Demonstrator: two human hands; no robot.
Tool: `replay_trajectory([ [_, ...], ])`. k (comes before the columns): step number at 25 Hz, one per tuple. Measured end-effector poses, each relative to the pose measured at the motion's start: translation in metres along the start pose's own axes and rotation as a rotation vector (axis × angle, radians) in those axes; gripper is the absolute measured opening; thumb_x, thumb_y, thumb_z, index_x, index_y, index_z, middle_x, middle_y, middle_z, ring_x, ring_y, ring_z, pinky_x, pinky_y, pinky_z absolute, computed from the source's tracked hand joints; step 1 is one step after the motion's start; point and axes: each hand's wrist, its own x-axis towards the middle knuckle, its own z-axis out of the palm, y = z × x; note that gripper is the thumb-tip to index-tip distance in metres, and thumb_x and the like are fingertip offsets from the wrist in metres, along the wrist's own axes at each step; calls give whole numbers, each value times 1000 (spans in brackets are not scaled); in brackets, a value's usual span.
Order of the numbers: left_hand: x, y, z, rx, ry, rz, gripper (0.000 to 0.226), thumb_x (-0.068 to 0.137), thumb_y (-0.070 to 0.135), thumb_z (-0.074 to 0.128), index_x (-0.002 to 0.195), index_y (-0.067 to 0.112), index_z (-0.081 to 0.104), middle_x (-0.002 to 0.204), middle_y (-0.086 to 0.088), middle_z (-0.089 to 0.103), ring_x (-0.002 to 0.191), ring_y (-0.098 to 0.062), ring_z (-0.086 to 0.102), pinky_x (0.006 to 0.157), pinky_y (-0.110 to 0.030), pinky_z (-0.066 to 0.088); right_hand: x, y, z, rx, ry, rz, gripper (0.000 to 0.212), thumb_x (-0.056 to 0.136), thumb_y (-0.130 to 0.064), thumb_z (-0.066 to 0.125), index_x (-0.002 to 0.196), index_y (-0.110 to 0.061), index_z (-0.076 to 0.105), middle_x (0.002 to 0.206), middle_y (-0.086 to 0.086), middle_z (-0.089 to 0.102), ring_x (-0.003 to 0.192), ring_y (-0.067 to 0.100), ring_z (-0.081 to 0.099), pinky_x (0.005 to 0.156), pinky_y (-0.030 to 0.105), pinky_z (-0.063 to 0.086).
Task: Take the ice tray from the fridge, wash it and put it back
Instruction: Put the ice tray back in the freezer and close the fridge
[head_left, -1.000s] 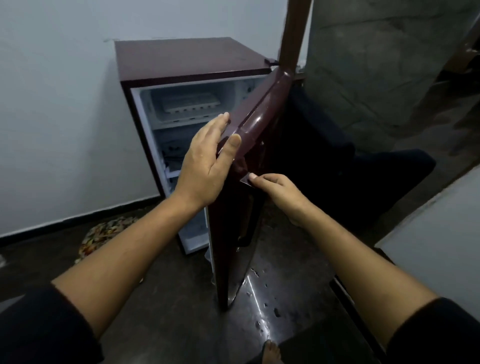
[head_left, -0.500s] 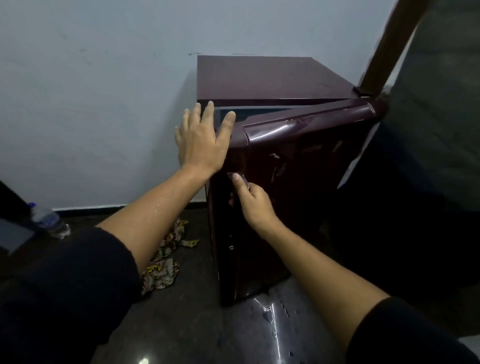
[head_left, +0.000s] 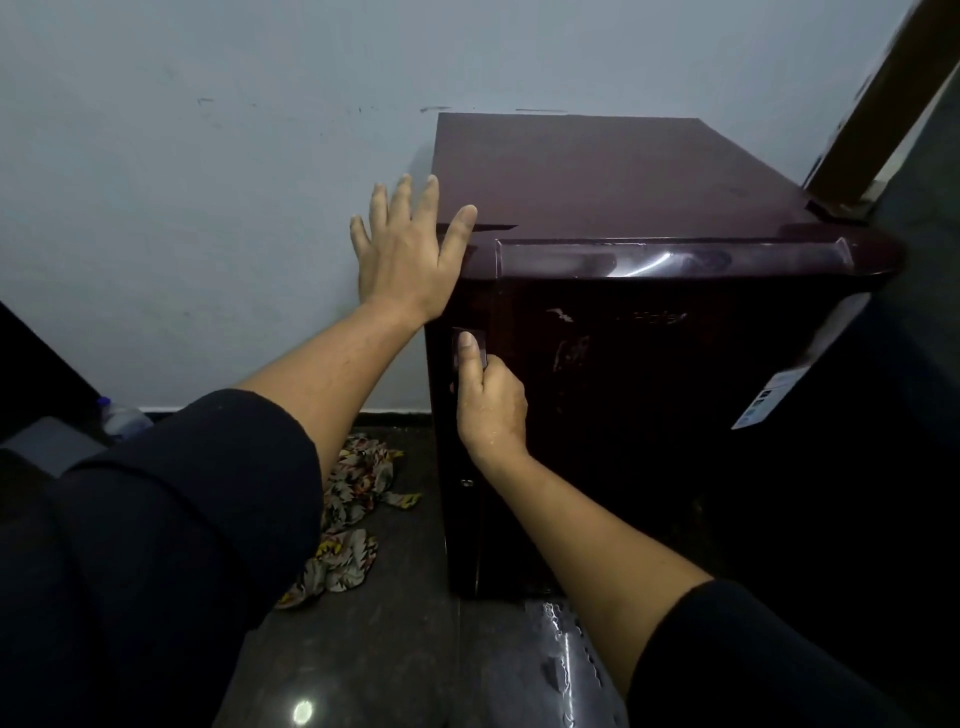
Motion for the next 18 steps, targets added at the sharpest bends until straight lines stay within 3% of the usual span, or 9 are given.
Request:
replay_trajectory([
  [3,11,-4,6,-10,6,25,85,100,71,8,165,21,32,173,-13,25,163,-35,10,128,-63,8,12,-2,-5,-87,-64,-28,73,104,-69,27,113,-11,69,107,4,72,99,22,67,83,37,52],
  [6,11,-6,11,-48,31,43,82,101,68,10,164,23,35,173,-11,28,163,-33,13,129,-61,9,20,-11,-36,-526,-103,-179,70,103,-71,29,99,-16,71,95,8,73,89,32,70,75,40,55],
  [8,10,-6,11,-87,30,45,82,101,68,9,163,24,39,171,-9,32,162,-32,16,129,-60,11,25,-29,-68,-713,78,-415,62,103,-67,36,85,-18,68,82,5,71,79,33,69,68,39,54],
  [11,11,-7,12,-138,25,65,81,101,66,11,154,21,53,164,-7,46,156,-28,33,127,-59,20,57,-57,-105,-679,403,-747,51,105,-56,44,79,-17,61,78,3,65,76,28,60,66,40,48],
  [13,13,-8,12,-154,25,75,81,101,65,12,146,18,61,158,-7,55,150,-24,45,125,-60,24,92,-69,-112,-777,411,-762,54,106,-58,36,91,-15,65,91,4,67,87,26,60,78,43,49],
  [15,15,-8,12,-143,34,75,80,102,63,13,142,18,65,155,-6,58,147,-22,49,126,-59,23,120,-69,-110,-876,324,-666,65,106,-63,25,96,-15,68,96,3,70,92,26,64,91,45,48],
  [18,16,-9,15,-100,65,70,75,103,59,15,136,19,70,151,-4,61,145,-22,52,128,-58,18,135,-59,-105,-885,307,-632,77,106,-65,17,68,-15,61,69,-1,62,66,22,59,88,44,49],
])
